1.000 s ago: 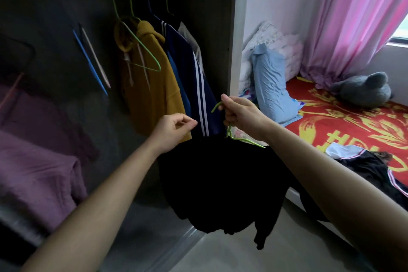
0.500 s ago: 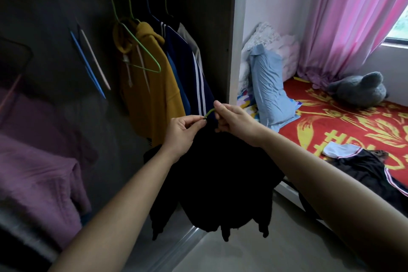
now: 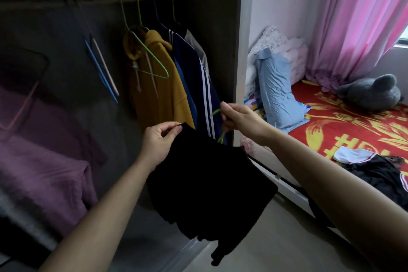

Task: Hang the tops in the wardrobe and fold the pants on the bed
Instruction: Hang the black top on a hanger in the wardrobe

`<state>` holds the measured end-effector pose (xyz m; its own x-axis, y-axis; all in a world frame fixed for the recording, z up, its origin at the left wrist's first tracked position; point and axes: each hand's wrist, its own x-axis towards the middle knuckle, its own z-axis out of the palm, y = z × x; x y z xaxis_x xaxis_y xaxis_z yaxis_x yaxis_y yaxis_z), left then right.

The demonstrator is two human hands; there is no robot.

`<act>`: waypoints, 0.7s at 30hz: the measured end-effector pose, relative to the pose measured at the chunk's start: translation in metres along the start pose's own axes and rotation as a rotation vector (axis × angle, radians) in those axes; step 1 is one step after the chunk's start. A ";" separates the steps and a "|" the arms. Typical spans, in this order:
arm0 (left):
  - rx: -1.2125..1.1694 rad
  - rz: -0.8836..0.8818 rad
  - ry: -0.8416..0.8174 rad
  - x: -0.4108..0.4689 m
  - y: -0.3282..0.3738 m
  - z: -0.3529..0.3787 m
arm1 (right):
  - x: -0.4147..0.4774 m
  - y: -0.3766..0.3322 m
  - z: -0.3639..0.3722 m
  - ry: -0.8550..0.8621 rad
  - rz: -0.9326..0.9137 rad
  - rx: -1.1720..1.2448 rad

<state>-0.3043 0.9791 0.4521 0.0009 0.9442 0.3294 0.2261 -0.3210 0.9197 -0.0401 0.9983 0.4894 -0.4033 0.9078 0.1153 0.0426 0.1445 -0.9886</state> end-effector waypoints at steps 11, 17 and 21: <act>0.132 0.037 -0.197 -0.005 -0.025 -0.017 | 0.005 -0.065 0.045 -0.041 -0.176 -0.088; 0.091 0.043 0.011 0.001 -0.018 -0.032 | 0.001 -0.046 0.023 -0.058 -0.041 -0.543; 0.103 0.078 0.026 0.011 -0.010 -0.050 | 0.003 -0.046 0.020 -0.150 -0.007 -0.730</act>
<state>-0.3554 0.9886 0.4572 -0.0029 0.9141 0.4055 0.3255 -0.3825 0.8647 -0.0613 0.9862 0.5329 -0.5243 0.8497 0.0553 0.6149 0.4227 -0.6657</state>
